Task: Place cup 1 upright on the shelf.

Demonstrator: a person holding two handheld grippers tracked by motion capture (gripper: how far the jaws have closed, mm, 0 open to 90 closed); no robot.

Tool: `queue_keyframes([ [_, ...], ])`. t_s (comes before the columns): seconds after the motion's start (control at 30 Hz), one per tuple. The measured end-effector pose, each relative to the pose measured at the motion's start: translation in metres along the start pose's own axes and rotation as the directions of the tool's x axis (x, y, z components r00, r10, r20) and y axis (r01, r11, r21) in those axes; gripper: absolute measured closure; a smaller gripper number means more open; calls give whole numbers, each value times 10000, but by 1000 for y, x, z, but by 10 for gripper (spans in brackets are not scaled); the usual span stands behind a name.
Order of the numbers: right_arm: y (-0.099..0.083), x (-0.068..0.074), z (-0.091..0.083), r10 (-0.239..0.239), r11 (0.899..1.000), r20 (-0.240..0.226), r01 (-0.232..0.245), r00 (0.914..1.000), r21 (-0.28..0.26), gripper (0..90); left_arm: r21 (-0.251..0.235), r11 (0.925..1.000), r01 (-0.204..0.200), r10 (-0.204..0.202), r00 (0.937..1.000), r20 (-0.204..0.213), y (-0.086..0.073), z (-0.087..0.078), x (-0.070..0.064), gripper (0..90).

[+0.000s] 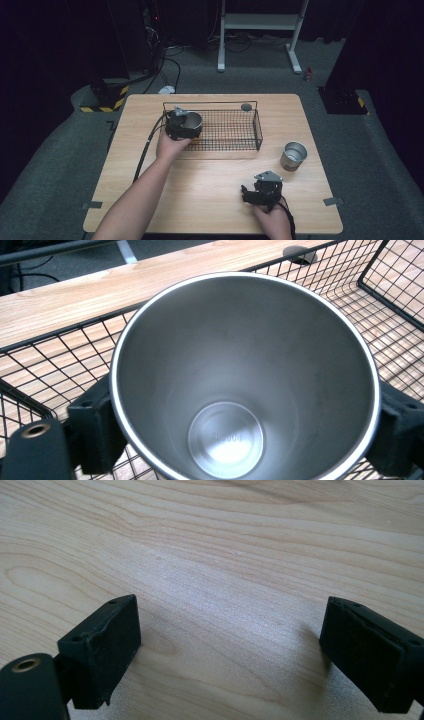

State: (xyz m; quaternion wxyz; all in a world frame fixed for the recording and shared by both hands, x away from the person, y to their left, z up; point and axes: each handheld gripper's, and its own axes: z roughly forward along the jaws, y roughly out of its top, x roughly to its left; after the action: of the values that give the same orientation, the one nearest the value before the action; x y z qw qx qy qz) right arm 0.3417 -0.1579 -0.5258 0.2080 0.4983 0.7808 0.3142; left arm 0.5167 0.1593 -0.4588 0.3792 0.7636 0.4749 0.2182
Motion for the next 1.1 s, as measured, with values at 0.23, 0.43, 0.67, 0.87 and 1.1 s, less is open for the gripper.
queue_keyframes([
  [0.23,0,0,0,4,10000,0,-4,10000,-3,94,-82,10000,52,-51,10000,38,3,-7,1,0],
  [0.43,0,0,0,20,10000,-4,-20,10000,5,94,68,9999,-143,142,9997,189,2,-15,-1,0],
  [0.67,0,0,0,1,10000,0,-1,10000,-2,94,25,10000,-90,90,9998,171,-1,-25,0,0],
  [0.87,0,0,0,5,10000,0,-5,10000,-3,93,-120,9999,-123,125,9997,189,-8,-36,1,0],
  [1.1,0,0,0,5,10000,2,-5,10000,-1,94,-216,9991,-366,373,9988,310,-19,-51,1,0],
])
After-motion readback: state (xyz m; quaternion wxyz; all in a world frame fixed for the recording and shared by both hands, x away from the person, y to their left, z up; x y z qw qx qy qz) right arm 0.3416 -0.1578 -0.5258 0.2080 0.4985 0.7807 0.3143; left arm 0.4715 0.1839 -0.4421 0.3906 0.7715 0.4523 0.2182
